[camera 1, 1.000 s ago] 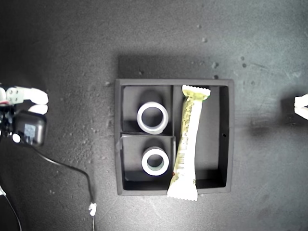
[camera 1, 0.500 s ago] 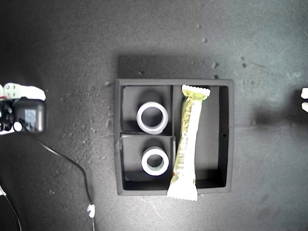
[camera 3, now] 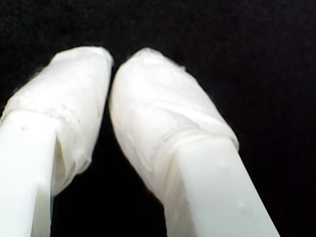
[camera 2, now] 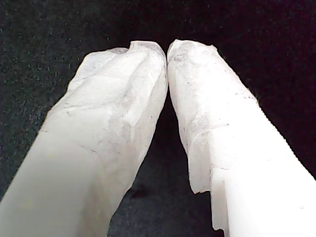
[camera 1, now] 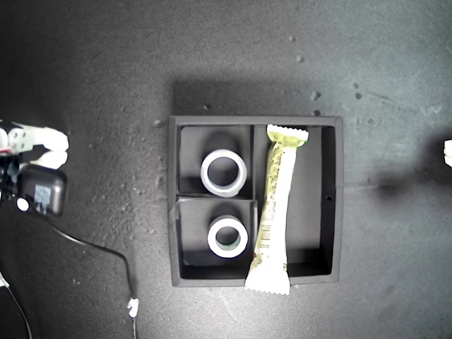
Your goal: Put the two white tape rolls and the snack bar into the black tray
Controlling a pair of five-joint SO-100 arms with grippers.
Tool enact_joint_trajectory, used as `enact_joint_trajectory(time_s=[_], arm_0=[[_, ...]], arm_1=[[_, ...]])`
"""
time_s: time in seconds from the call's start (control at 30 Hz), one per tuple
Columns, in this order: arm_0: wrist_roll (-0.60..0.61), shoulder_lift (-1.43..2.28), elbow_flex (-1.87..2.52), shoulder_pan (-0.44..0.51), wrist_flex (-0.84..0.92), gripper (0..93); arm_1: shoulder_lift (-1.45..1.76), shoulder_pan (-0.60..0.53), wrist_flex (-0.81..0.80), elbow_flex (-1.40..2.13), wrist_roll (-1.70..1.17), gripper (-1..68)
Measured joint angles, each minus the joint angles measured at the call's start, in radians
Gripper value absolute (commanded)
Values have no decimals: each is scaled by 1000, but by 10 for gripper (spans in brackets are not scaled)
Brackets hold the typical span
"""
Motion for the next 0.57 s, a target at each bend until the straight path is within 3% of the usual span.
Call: enact_joint_trajectory(time_s=[0.57], arm_0=[[3, 0, 0, 0, 0, 2]], arm_1=[[0, 0, 5, 0, -18, 0]])
